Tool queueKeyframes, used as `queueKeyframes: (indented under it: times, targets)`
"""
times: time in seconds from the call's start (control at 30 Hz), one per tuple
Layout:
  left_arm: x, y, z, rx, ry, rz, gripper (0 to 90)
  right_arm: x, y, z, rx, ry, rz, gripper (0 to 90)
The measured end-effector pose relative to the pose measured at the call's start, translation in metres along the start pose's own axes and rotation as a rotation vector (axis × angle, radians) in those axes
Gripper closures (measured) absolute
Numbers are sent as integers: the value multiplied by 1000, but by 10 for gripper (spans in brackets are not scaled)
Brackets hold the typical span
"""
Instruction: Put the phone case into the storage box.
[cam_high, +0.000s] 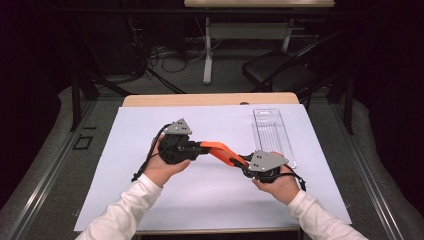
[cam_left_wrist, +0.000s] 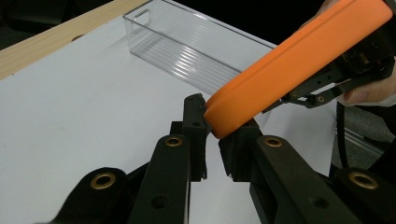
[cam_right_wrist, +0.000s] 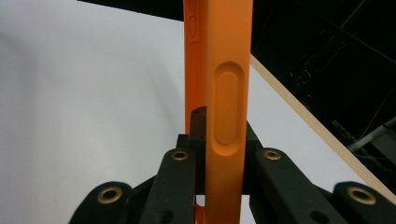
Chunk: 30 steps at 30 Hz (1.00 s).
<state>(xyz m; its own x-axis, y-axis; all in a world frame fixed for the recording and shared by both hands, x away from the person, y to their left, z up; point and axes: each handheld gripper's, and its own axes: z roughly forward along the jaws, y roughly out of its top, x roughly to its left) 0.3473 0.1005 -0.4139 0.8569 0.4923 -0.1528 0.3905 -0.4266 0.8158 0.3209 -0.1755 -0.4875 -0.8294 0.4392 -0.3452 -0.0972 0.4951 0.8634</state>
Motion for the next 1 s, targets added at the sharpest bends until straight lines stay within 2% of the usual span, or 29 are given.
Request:
queueKeyframes:
  times: [0.3, 0.57, 0.77, 0.87, 1.0]
  targets:
    - [0, 1, 1, 6, 10, -1, 811, 0, 1, 2, 4, 2, 9, 715]
    - [0, 4, 4, 45, 12, -18, 811, 1, 1, 2, 20, -30, -10, 584]
    - [1, 9, 5, 81, 26, -40, 809, 1, 5, 0, 24, -55, -15, 506]
    - [1, 10, 5, 92, 34, -53, 809, 1, 7, 0, 20, -55, -9, 499]
    - [2, 12, 5, 113, 36, -99, 808, 1, 8, -1, 24, -61, -5, 485]
